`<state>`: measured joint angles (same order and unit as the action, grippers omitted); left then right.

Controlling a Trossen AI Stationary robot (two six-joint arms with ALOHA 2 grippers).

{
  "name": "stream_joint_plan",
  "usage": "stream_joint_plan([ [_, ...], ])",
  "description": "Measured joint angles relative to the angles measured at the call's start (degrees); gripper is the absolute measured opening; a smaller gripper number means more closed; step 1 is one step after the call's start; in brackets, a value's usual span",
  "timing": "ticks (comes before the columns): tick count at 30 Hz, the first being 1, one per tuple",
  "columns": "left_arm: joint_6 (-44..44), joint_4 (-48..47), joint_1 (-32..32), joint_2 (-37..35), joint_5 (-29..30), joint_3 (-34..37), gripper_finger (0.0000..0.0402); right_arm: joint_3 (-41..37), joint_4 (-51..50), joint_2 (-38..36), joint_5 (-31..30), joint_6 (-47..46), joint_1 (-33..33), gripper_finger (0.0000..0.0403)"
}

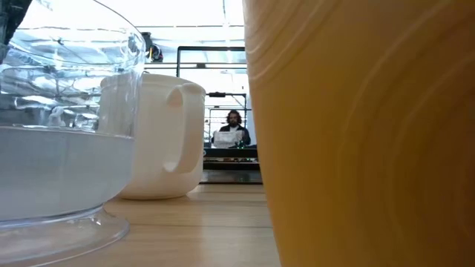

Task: Stack small to large cups/mugs on shelf
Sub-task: Put the black mug on the shelf

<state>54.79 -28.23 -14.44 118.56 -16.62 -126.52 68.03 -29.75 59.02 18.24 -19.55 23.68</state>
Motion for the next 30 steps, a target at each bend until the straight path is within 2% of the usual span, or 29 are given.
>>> stream_joint_plan([
  [13,-0.68,-0.33,0.07,0.00,0.04,0.00,0.0070,0.00,-0.52,0.00,0.02,0.50,-0.07,0.0002],
  [19,-2.80,-3.03,0.14,-0.16,2.78,0.00,0.0070,0.00,-3.64,-1.08,-1.18,0.28,-0.17,0.0023],
  [26,-3.82,-4.26,0.31,-0.43,4.15,0.00,0.0070,0.00,-4.82,-2.46,-0.93,0.55,-1.28,0.0011],
  [30,-4.39,-4.40,0.50,-0.44,4.35,0.00,0.0070,0.00,-5.42,-2.93,-0.52,0.76,-2.07,0.0016],
])
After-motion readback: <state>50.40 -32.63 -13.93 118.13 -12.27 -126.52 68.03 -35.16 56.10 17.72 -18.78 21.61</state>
